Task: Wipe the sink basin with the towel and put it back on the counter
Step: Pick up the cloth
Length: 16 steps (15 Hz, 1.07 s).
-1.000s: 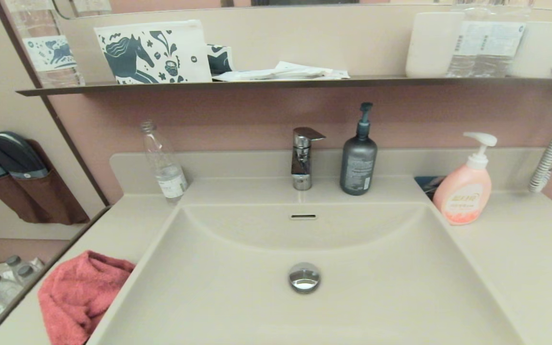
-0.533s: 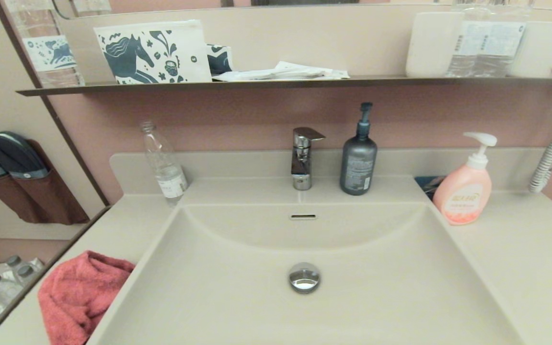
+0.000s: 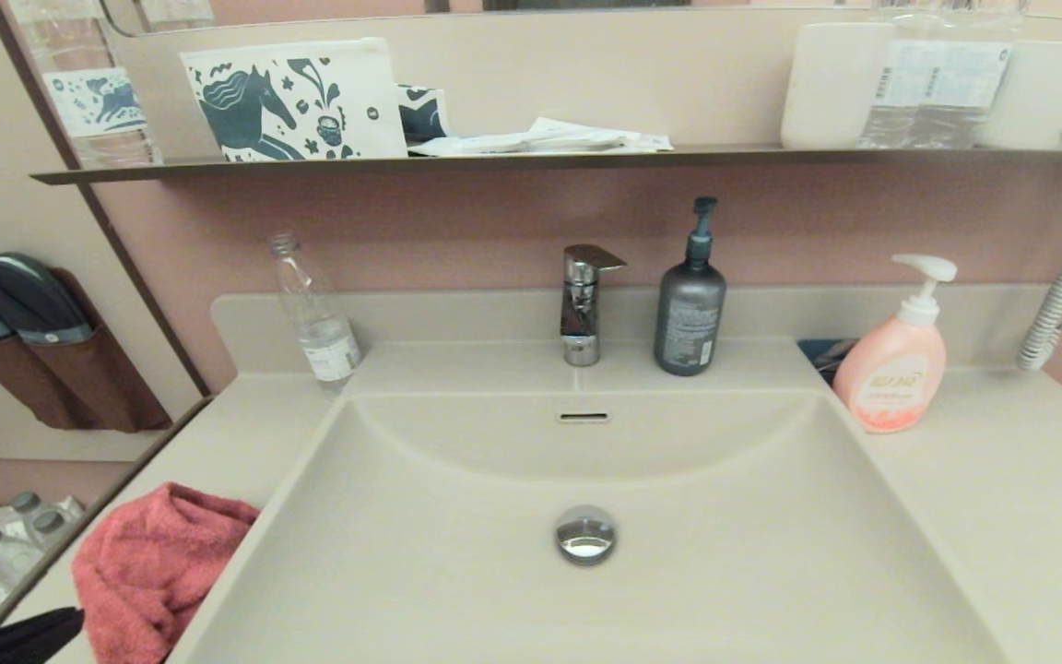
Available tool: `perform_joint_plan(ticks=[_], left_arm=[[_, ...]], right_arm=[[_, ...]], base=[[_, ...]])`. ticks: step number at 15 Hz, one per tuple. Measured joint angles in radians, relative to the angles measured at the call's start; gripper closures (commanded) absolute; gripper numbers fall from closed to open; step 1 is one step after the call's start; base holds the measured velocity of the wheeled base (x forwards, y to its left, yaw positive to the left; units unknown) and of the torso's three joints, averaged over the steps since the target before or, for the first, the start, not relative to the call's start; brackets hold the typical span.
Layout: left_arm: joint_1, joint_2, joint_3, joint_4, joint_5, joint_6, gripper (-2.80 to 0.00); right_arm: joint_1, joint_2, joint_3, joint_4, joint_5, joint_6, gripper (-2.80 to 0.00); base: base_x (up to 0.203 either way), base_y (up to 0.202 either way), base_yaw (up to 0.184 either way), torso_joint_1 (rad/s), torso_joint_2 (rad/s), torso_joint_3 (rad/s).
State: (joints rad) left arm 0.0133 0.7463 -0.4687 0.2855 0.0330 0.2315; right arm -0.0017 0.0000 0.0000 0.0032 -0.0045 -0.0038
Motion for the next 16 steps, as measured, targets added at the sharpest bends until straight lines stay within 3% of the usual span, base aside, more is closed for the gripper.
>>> perform_joint_plan(ticks=[1,2,8,16], left_arm=[[0.017,0.027,-0.006,-0.002,0.0,0.029,0.0],[0.036,0.06,-0.016,-0.008,0.0,0.05,-2.8],[0.174,0.265,-0.063,-0.12,-0.008,0.18,-2.8],[0.255,0.424,-0.122,-0.122,-0.03,0.244,-2.8]], right_arm=[[0.0,0.0,0.0,0.0,0.0,0.0,0.0],[0.0,0.0,0.0,0.0,0.0,0.0,0.0],[0.0,0.0,0.0,0.0,0.0,0.0,0.0],[0.0,0.0,0.0,0.0,0.0,0.0,0.0]], base=[[0.0,0.0,0.0,0.0,0.0,0.0],[0.0,0.0,0.0,0.0,0.0,0.0],[0.0,0.0,0.0,0.0,0.0,0.0],[0.0,0.0,0.0,0.0,0.0,0.0]])
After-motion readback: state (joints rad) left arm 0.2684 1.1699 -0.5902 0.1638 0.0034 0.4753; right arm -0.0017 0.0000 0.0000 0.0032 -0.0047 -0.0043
